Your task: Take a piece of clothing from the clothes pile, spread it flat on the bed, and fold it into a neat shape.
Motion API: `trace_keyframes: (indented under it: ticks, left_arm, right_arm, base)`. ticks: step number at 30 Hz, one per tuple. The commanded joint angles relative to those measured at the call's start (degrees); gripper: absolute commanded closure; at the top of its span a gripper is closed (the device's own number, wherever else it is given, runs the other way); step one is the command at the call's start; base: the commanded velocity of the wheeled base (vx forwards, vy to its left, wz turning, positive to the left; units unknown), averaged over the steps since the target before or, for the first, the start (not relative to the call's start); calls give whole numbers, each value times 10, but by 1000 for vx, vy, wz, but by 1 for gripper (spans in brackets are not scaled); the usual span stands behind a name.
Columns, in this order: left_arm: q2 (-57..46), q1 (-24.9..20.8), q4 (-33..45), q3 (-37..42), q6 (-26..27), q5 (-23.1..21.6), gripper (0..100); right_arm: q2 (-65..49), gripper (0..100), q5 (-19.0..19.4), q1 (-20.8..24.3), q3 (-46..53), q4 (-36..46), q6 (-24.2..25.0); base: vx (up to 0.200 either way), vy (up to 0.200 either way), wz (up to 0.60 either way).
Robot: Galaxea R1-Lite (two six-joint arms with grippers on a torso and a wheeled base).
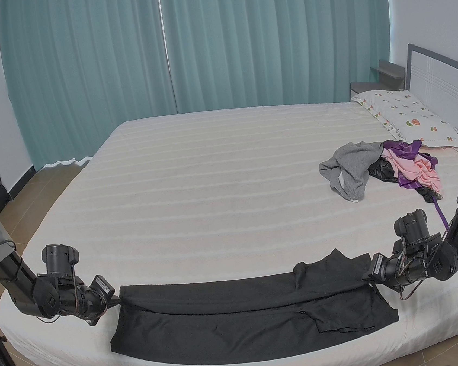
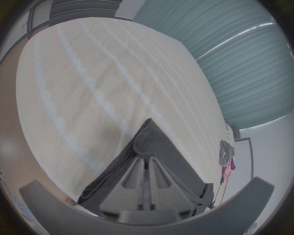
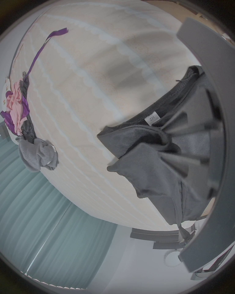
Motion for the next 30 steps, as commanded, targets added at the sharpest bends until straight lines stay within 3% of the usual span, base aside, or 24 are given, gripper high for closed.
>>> trace_keyframes:
  ticks: [1,11,23,27,30]
  left_arm:
    - [14,0,2,14,7,1,0]
    - [-4,3,2,-2,5,1,0]
    - [82,9,12,-141,-12,1,0]
    - [80,10,22,-154,-15,-1,0]
    - [40,10,21,-171,-76,0,0]
  right_arm:
    - [18,0,14,-11,7,-8,-11]
    - [-26,0,39,-55,-22,-21,-3]
    - [50,0,51,-74,-77,-21,25]
    - [49,0,61,-75,-78,-21,33]
    - [45,0,63,-75,-78,-21,35]
  base:
    - [0,0,0]
    - [0,0,0]
    - [0,0,0]
    - [0,0,0]
    - [0,0,0]
